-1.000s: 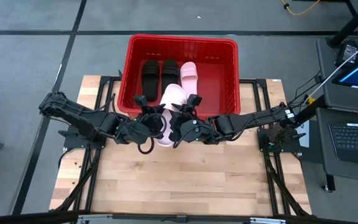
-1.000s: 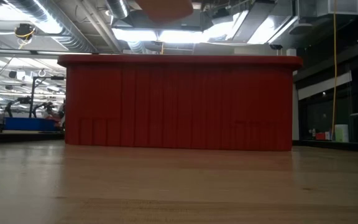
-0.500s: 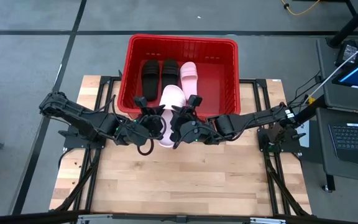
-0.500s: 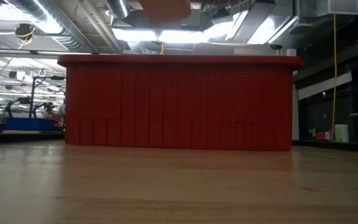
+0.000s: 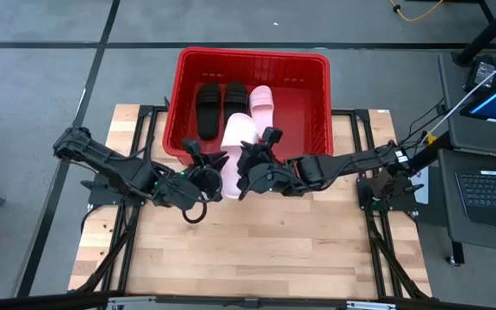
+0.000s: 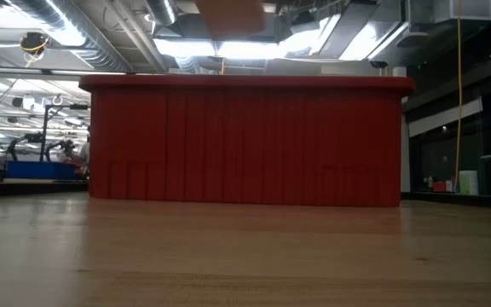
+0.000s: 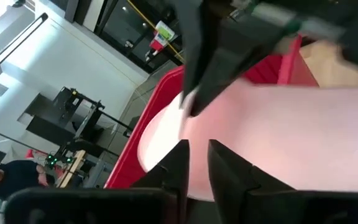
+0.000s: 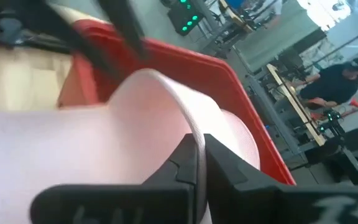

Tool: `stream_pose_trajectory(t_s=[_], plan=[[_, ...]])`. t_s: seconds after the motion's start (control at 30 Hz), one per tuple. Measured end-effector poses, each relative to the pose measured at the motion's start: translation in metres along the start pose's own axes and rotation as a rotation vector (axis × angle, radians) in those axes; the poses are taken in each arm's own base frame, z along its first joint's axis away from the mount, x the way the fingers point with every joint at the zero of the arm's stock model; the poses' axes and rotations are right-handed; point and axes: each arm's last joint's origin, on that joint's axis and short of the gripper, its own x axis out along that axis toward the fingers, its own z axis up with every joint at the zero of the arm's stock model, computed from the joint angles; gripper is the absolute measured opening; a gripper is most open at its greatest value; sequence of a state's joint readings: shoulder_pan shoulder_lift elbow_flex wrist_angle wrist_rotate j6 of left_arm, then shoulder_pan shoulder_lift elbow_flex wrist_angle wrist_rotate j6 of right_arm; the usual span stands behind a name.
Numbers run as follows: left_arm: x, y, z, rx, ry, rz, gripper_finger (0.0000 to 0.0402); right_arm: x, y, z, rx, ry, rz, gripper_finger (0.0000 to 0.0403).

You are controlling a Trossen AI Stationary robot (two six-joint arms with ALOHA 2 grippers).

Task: Pick and place slides into bin
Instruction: Put the pink slide into the red bin

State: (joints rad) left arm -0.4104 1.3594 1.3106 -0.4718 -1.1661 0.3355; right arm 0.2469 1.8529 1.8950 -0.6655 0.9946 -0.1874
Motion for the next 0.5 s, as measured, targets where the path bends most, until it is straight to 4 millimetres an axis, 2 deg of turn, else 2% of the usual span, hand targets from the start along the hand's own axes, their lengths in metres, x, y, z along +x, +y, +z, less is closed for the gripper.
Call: stream_pose_trajectory(t_s=[0.27, 0.5], plan=[[-0.015, 0.014, 0.000, -0.043, -0.041, -0.014, 0.0097, -0.009, -0.013, 0.003, 0.037, -0.024, -0.012, 0.0014], [-0.029, 0.043, -0.004, -0.056, -0.081, -0.013, 0.0099, -0.024, -0.038, 0.003, 0.025, -0.021, -0.075, 0.0014]])
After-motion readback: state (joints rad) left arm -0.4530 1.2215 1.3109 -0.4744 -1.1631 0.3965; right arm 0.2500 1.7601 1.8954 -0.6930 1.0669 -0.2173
